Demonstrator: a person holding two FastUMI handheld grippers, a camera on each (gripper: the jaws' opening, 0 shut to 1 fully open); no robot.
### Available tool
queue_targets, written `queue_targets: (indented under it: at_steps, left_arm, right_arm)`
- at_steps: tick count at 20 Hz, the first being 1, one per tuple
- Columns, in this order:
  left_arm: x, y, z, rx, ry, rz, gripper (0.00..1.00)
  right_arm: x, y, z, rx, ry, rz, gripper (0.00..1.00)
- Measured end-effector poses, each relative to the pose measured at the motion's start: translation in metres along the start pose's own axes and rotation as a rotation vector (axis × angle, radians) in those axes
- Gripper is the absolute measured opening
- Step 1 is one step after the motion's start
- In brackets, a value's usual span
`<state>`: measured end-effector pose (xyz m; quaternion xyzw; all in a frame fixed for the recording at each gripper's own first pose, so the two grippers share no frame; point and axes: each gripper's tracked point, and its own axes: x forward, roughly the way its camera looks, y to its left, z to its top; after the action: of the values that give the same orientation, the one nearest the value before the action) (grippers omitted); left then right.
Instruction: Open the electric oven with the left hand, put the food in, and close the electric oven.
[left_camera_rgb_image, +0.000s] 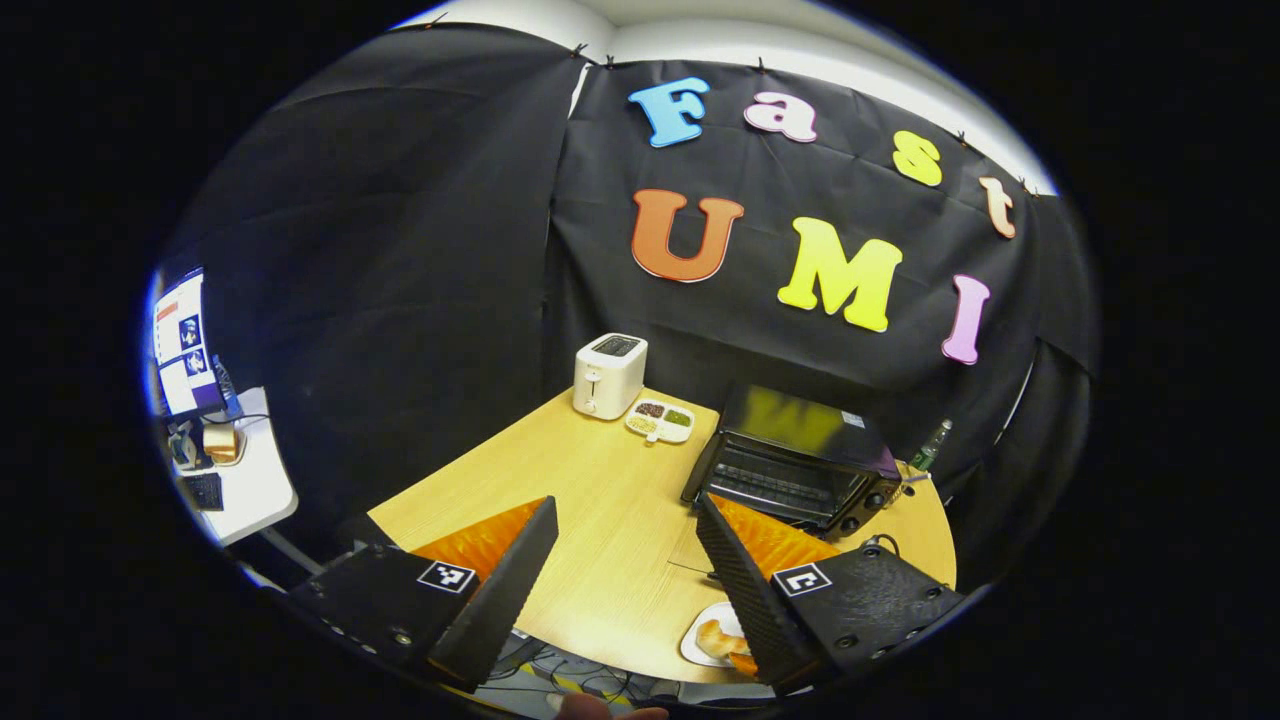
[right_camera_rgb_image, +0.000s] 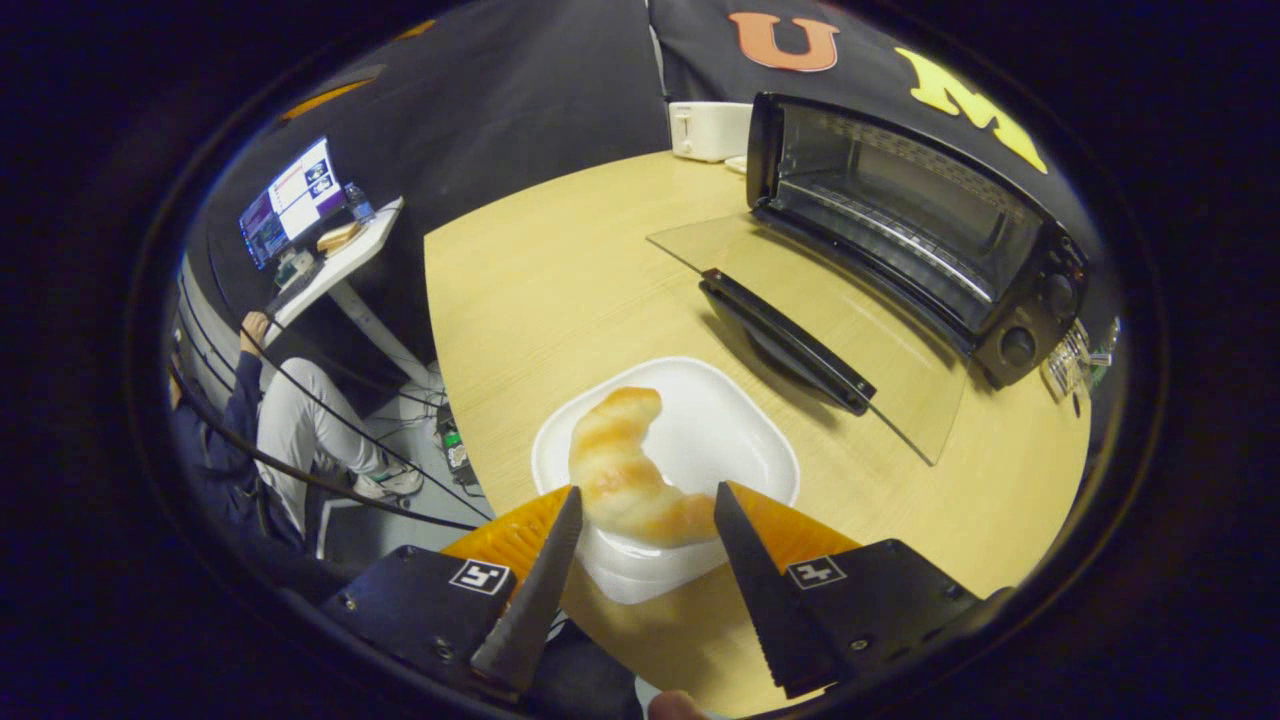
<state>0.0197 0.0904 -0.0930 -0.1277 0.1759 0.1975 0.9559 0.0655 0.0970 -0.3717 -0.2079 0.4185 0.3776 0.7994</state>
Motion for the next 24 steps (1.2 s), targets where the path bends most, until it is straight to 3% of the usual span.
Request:
queue_targets:
  at_steps: [6,8,11,16,24]
  left_arm:
    - [0.001,-0.010,0.004,-0.051,-0.015,0.028,0.93]
    - [0.004,-0.012,0.006,-0.049,-0.016,0.002,0.93]
    - [0.011,-0.010,0.010,-0.032,-0.019,-0.053,0.93]
    - [0.018,0.007,0.017,0.025,-0.025,-0.155,0.93]
    - [0.027,0.025,0.018,0.059,-0.024,-0.326,0.93]
  right_arm:
    - [0.005,-0.002,-0.008,-0.124,0.032,0.038,0.71]
    - [0.007,-0.003,-0.006,-0.141,0.030,0.030,0.55]
    - [0.005,-0.006,-0.003,-0.095,0.023,0.006,0.30]
    - [0.001,-0.006,0.005,0.089,-0.003,-0.071,0.06]
    - [-0.045,0.002,0.064,0.434,-0.174,-0.262,0.07]
